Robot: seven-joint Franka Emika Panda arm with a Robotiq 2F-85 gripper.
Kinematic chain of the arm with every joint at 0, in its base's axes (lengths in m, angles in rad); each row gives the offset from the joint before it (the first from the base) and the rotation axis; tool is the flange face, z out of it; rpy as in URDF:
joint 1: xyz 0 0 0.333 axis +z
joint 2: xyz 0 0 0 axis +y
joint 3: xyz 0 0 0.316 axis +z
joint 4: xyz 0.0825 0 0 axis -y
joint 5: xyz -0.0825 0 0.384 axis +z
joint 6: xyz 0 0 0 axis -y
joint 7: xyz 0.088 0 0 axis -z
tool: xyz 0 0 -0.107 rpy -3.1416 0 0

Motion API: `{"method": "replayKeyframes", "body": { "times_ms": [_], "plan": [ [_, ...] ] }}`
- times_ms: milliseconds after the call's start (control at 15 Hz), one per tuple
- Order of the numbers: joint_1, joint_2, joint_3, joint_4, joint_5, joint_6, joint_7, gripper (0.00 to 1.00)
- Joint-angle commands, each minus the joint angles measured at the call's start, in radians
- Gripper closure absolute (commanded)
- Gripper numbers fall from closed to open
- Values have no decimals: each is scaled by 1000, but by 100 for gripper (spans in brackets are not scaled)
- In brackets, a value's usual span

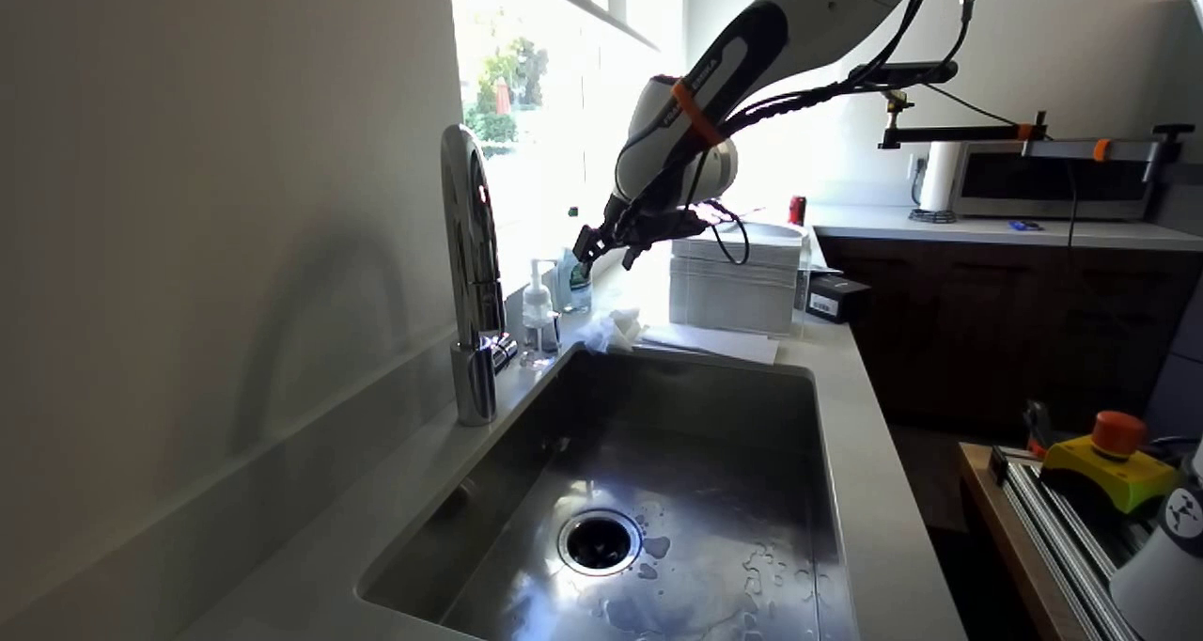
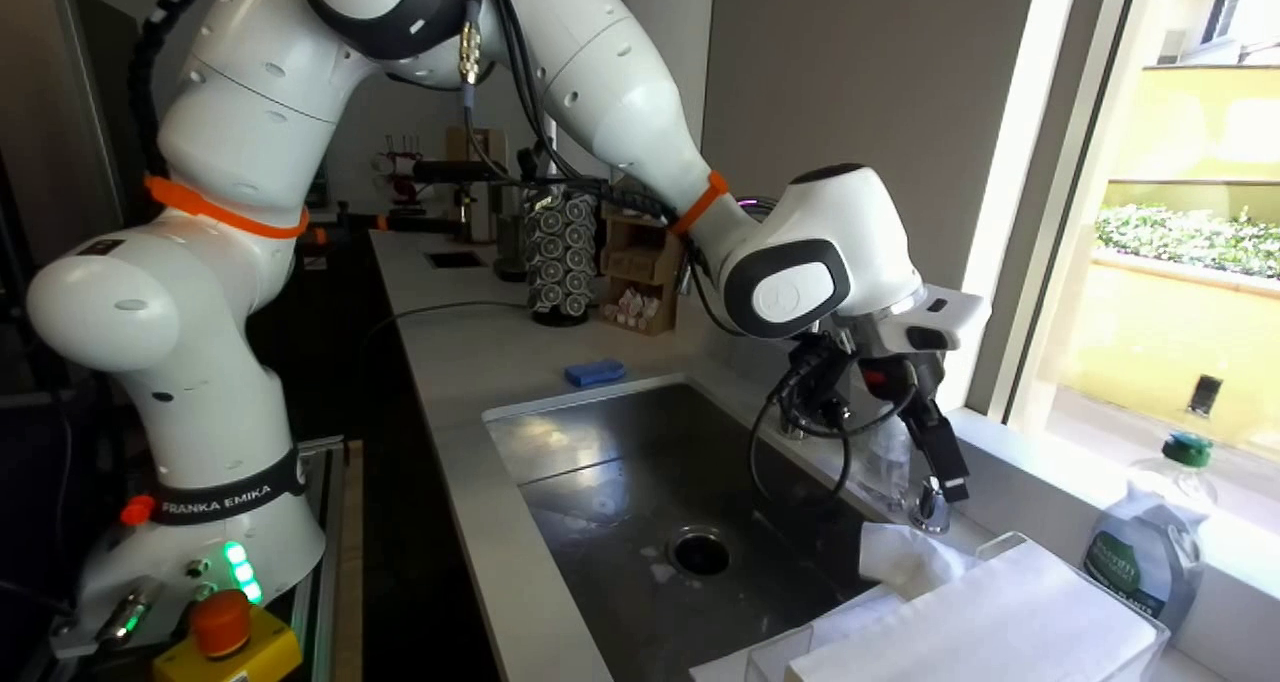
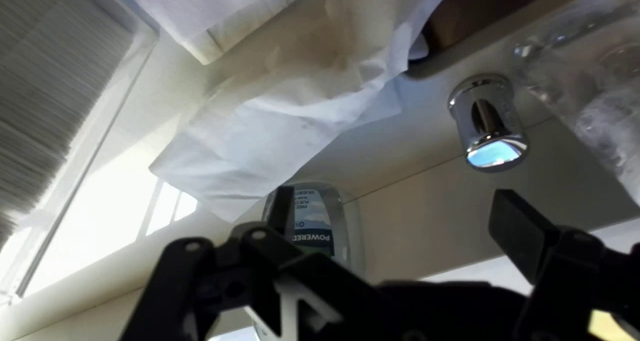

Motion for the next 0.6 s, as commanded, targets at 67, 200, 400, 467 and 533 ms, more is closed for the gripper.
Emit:
{"method": "replayKeyframes", "body": {
  "times_ms": [67, 200, 400, 467, 533],
  "plan": [
    [-67, -234, 155, -205, 110, -131, -223, 0],
    [-64, -318, 188, -263, 163, -207, -319, 0],
    [-17, -440, 181, -338, 210, -326, -400, 0],
    [1, -479, 173, -356, 218, -373, -423, 0],
    [21, -519, 163, -387, 213, -388, -439, 0]
  ]
}}
